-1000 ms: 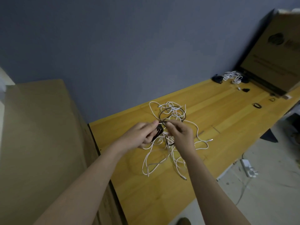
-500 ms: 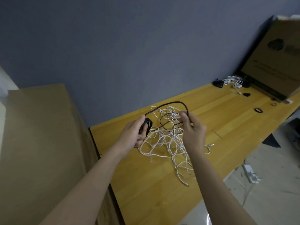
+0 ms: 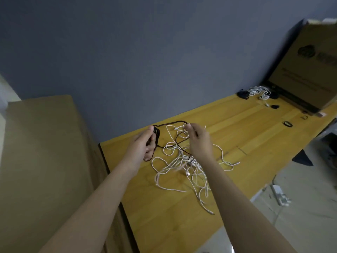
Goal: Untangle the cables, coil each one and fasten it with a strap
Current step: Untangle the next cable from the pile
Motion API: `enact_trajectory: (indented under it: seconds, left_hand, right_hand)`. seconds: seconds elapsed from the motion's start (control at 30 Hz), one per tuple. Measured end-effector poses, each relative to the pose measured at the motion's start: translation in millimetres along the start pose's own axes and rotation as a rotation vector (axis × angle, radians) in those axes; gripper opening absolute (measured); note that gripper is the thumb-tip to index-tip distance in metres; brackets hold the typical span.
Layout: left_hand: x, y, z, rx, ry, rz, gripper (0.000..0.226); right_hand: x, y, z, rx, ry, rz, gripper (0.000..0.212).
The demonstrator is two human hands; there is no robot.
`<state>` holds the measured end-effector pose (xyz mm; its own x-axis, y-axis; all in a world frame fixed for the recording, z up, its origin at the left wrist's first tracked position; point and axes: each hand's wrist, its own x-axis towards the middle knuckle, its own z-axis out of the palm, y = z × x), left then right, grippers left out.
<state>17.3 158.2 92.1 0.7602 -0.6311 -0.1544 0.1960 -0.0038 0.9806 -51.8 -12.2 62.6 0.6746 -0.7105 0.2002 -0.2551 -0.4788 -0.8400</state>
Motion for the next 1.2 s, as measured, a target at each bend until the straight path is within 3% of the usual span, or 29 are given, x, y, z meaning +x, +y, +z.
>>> enact_trajectory:
  seconds: [0.1,0.17,0.27,0.37,0.47,0.57,0.67,0.8,0.9,0.97,1.03,1.1,1.2]
  left_hand:
    - [0,4,-2,-0.163,0.002,-0.054,0.043]
    - [0,6,-3,-0.268,0.017,-0.067,0.045]
    - [-1,6,-3,-0.355,0.039,-0.066,0.047]
    - [-1,7,-1,-0.420,0.054,-0.047,0.048]
    - [2,8,0,-0.469,0.062,-0.047,0.047]
    - [6,7,0,-0.472,0.064,-0.034,0.046]
    - [8,6,0,-0.446,0.047,-0.011,0.047]
    - [10,5,1,-0.462,0.034,-0.021,0.046]
    - [16,2,4,-0.450,0.055,-0.040,0.035]
    - [18,-1,4,-0.338,0.078,-0.034,0.029]
    - [17,-5,4,0.021,0.093,0.002,0.028]
    - [11,-9,5,0.417,0.044,0.038,0.030]
    - [5,-17,7,0.711,-0.078,0.049,0.037]
  right_hand:
    - [3,9,0,-0.261,0.048,-0.157,0.030]
    - [-2,25,5,-0.363,-0.105,-0.198,0.033]
    - [-25,51,14,-0.204,-0.412,0.017,0.031]
    - [-54,67,17,0.004,-0.450,0.206,0.026]
    - [-77,72,20,-0.050,-0.426,0.198,0.030]
    - [-88,68,18,-0.234,-0.419,0.060,0.042]
    - [-95,64,20,-0.555,-0.518,-0.176,0.050]
    - [-101,59,33,-0.839,-0.576,-0.377,0.043]
    - [-102,49,38,-0.916,-0.618,-0.512,0.039]
    - [-103,44,34,-0.904,-0.621,-0.643,0.032]
    - [-102,43,31,-0.864,-0.522,-0.809,0.019]
    - [-98,40,25,-0.686,-0.398,-0.922,0.019]
    - [-86,26,10,-0.499,-0.245,-0.988,0.017]
